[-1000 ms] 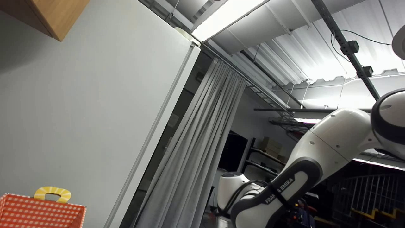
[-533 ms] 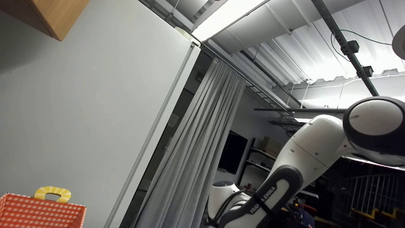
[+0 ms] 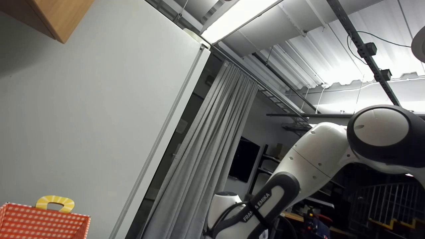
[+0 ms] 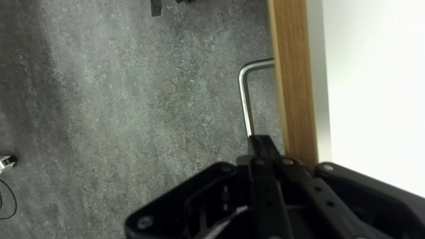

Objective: Close, open, and close the drawer

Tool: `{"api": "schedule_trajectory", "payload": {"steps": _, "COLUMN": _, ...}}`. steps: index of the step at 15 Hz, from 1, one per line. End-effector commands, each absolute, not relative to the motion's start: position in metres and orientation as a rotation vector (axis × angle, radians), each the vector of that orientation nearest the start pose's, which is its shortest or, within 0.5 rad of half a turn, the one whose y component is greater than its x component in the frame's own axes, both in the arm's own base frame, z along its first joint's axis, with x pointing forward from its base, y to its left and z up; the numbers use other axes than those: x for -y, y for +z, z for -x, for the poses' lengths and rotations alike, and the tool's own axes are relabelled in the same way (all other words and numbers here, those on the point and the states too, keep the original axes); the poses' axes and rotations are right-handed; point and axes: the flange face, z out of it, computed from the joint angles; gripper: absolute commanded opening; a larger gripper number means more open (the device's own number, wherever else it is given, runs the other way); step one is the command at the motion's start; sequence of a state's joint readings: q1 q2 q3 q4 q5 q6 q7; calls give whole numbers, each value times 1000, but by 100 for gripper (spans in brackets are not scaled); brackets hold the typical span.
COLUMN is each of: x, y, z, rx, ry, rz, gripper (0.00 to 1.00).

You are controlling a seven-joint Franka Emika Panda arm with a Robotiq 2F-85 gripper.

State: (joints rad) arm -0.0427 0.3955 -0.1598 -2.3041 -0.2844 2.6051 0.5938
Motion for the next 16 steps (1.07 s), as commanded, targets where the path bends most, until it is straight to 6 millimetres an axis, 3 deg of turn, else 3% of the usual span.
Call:
{"api": "schedule_trajectory", "payload": {"steps": 1, "x": 71, "y": 169, "z": -530, "rx": -897, "ry": 7, "rz": 3148, "gripper": 0}}
{"api": "schedule_trajectory", "payload": {"steps": 4, "x": 35, "y": 167, "z": -543, "rx": -884, "ry": -12, "rz": 3095, "gripper": 0}}
{"api": "schedule_trajectory", "payload": {"steps": 6, "x": -1, "y": 162, "z": -550, "rx": -836, "ry": -24, "rz": 3075, "gripper": 0}}
{"api": "schedule_trajectory", "payload": {"steps": 9, "x": -68, "y": 158, "z": -562, "rx": -738, "ry": -57, "rz": 3030, "gripper": 0}}
{"api": "schedule_trajectory", "payload": {"steps": 12, "x": -132, "y": 172, "z": -576, "rx": -679, "ry": -88, "rz": 2941, "gripper": 0}}
{"api": "schedule_trajectory", "payload": {"steps": 14, "x": -158, "y": 183, "z": -578, "rx": -645, "ry": -86, "rz": 2907, "gripper": 0}}
{"api": "schedule_trajectory", "payload": {"steps": 16, "x": -164, "y": 194, "z": -578, "rx": -617, "ry": -64, "rz": 2895, "gripper": 0}}
